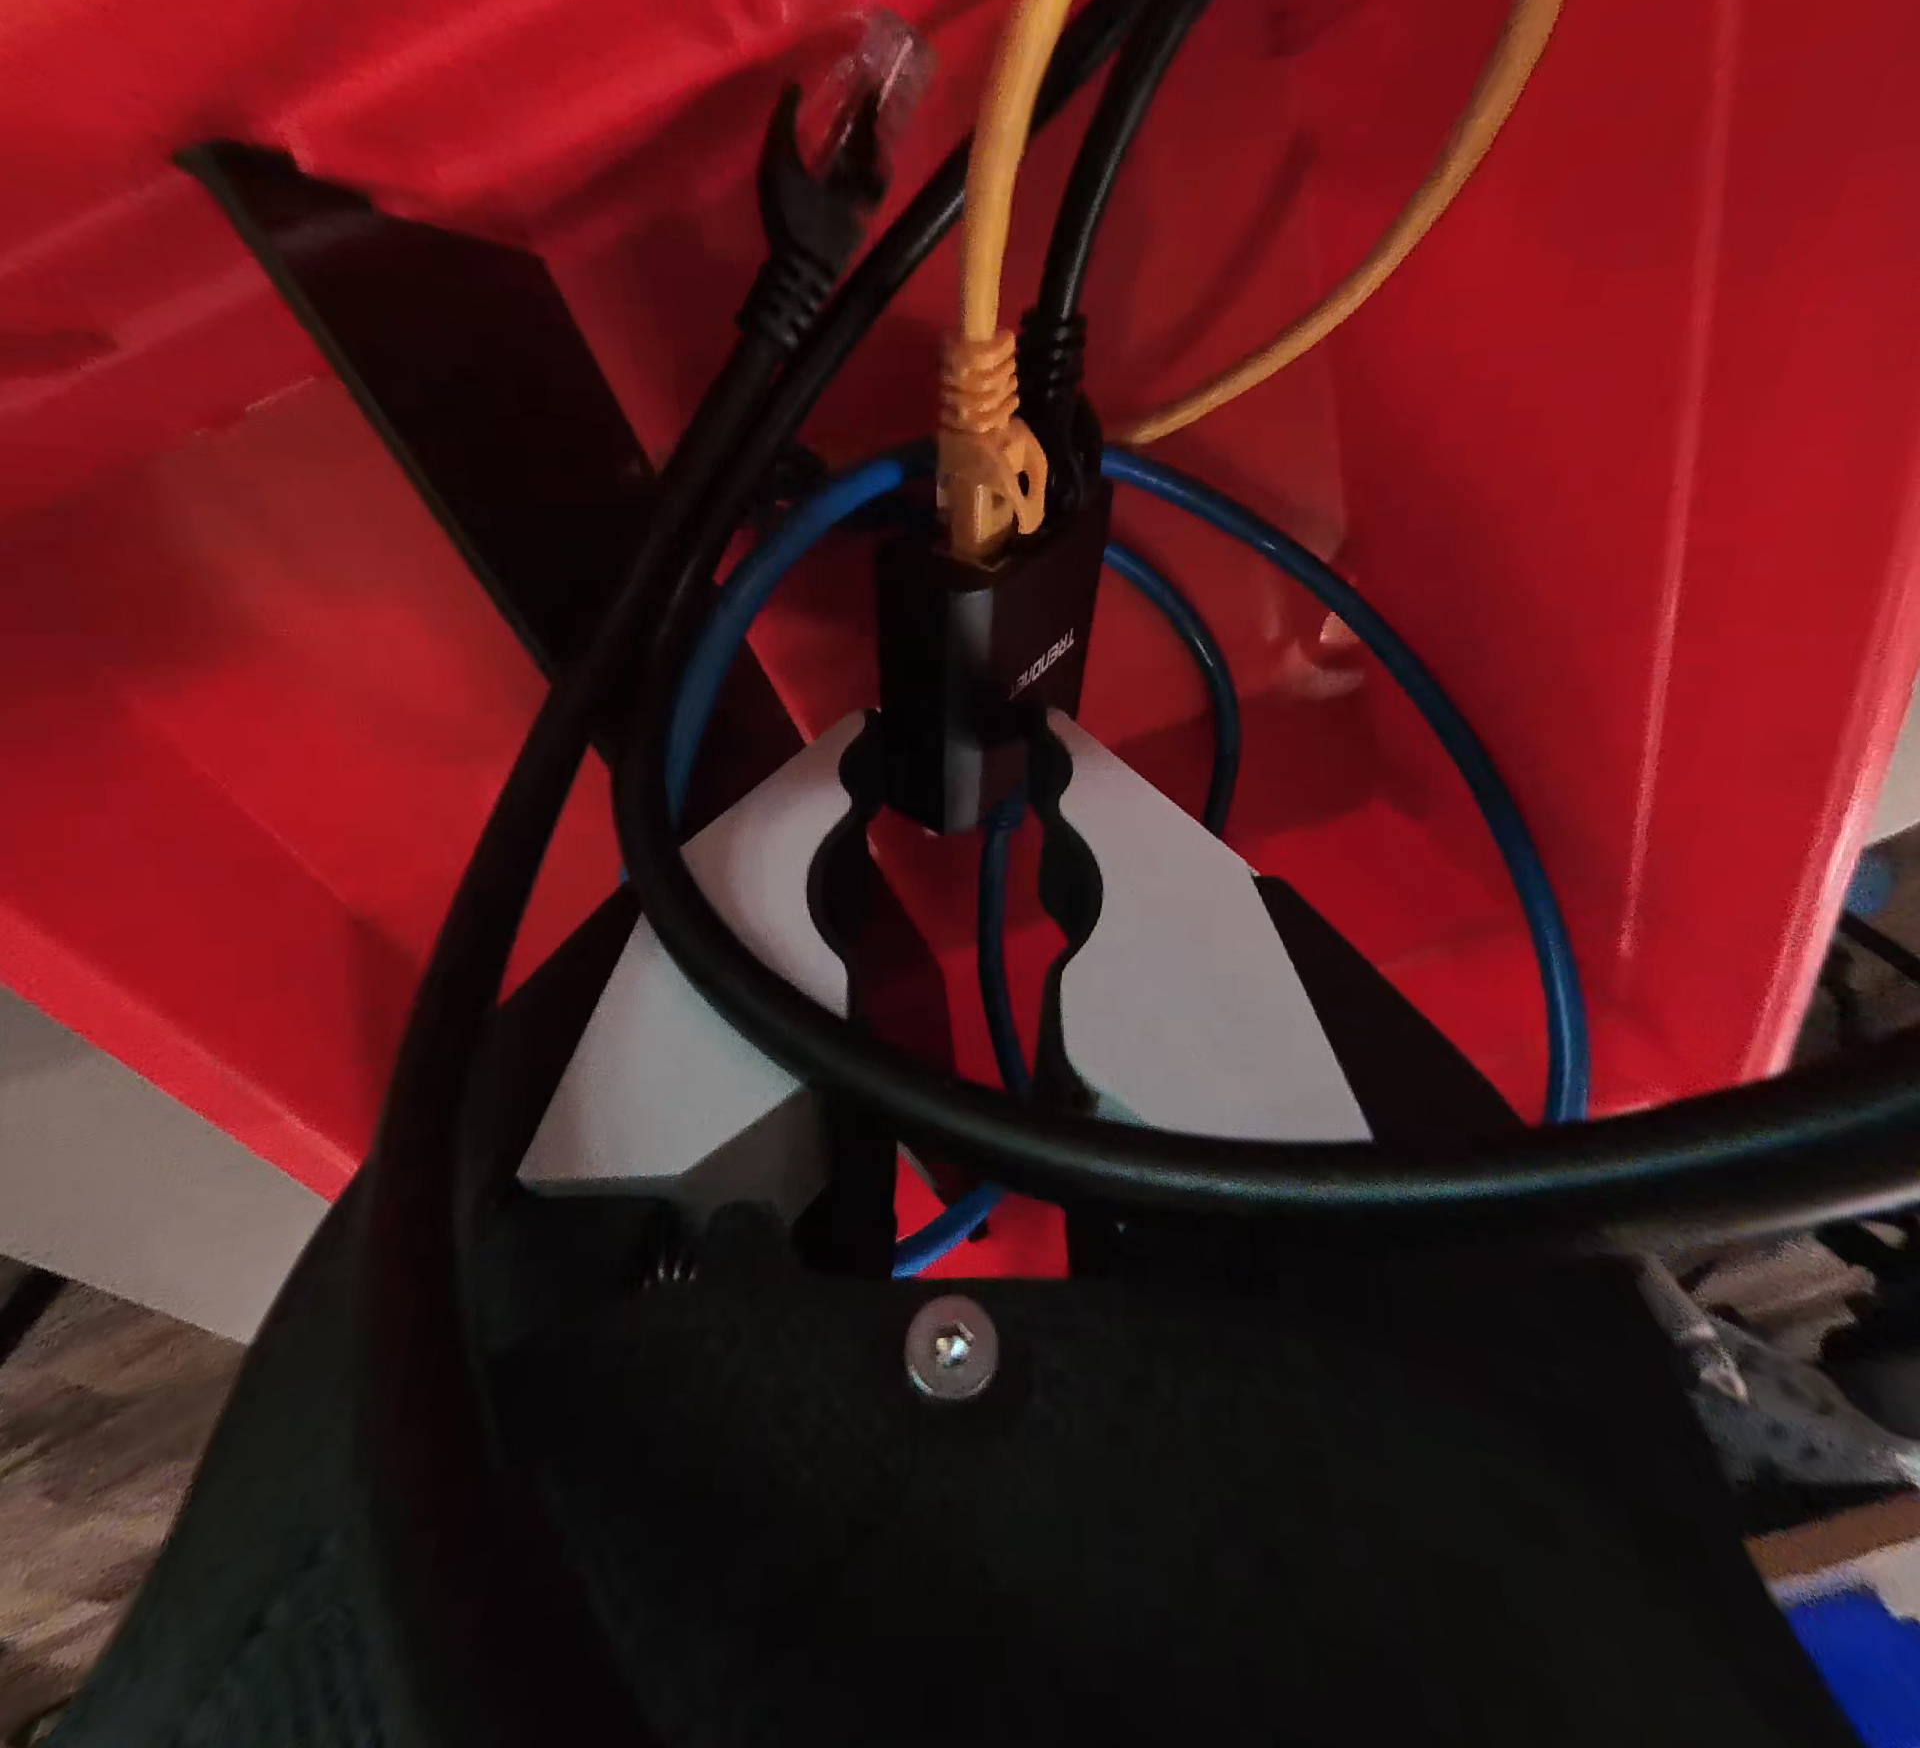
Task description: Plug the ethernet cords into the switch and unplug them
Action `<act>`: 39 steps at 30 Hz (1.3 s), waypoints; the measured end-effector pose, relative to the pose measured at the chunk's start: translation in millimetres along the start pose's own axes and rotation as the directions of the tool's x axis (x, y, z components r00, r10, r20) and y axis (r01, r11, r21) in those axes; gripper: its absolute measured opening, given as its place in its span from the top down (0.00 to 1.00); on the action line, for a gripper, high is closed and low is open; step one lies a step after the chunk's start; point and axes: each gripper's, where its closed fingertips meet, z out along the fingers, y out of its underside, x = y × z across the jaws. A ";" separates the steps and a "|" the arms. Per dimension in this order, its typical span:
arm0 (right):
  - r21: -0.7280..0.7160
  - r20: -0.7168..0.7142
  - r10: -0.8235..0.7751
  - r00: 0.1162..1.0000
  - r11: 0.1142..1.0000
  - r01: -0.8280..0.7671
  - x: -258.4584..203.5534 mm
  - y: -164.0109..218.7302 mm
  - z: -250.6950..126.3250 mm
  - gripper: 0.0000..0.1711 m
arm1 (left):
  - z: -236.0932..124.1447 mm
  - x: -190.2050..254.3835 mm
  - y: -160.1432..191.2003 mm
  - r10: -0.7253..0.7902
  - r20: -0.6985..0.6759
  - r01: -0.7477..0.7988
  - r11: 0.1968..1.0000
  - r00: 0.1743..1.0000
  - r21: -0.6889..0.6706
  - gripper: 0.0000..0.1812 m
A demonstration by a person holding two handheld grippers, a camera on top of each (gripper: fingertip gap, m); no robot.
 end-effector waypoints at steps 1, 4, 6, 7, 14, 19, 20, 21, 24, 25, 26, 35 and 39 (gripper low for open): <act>-0.003 -0.003 0.013 1.000 1.000 -0.013 -0.1 -0.5 -1.0 0.84 | -0.2 -0.3 -0.1 0.000 0.002 0.000 1.000 1.000 0.000 0.58; 0.055 -0.030 0.074 0.997 0.996 -0.072 3.0 -3.4 -16.8 0.72 | -1.6 -2.2 0.3 -0.011 0.007 0.011 1.000 1.000 -0.001 0.56; 0.138 -0.066 0.117 0.991 0.985 -0.107 7.9 -2.6 -36.5 0.63 | -2.7 -3.3 -0.2 -0.029 0.006 0.029 1.000 1.000 0.003 0.55; 0.190 -0.095 0.142 0.985 0.974 -0.122 11.5 -1.3 -48.3 0.57 | -3.1 -3.9 -0.4 -0.038 0.005 0.038 0.999 0.999 0.005 0.55; 0.704 -0.434 0.464 0.772 0.710 -0.031 26.4 26.2 -167.5 0.52 | -6.4 -6.1 -4.3 -0.021 0.015 0.021 1.000 1.000 0.011 0.54; 0.959 -0.241 0.806 0.541 0.282 0.007 -11.8 73.1 -207.3 0.42 | -10.3 -41.5 2.2 -0.092 0.204 0.121 0.983 0.975 -0.138 0.39; 0.973 -0.174 0.836 0.521 0.229 -0.042 -19.6 81.6 -197.3 0.35 | -11.0 -47.0 9.8 -0.107 0.227 0.154 0.967 0.968 -0.200 0.33; 0.976 -0.117 0.860 0.497 0.191 -0.101 -26.7 90.0 -183.6 0.29 | -13.1 -52.7 18.2 -0.119 0.245 0.185 0.946 0.962 -0.267 0.27; 0.959 -0.038 0.897 0.440 0.157 -0.237 -46.2 109.0 -138.6 0.19 | -26.2 -65.2 28.3 -0.230 0.234 0.300 0.894 0.945 -0.333 0.19; 0.948 -0.051 0.901 0.431 0.180 -0.264 -47.9 114.2 -126.1 0.18 | -33.0 -68.5 31.3 -0.299 0.231 0.364 0.869 0.926 -0.335 0.18; 0.927 -0.060 0.901 0.429 0.209 -0.310 -47.4 118.6 -114.3 0.17 | -41.9 -74.5 39.8 -0.356 0.255 0.430 0.830 0.899 -0.355 0.18; 0.705 0.018 0.882 0.471 0.324 -0.631 -62.8 124.6 -35.3 0.44 | -109.6 -87.3 135.8 -0.460 0.394 0.597 0.486 0.796 -0.639 0.52; 0.681 -0.044 0.865 0.499 0.391 -0.619 -63.1 121.8 -24.7 0.74 | -111.5 -71.2 144.1 -0.524 0.376 0.613 0.410 0.764 -0.676 0.61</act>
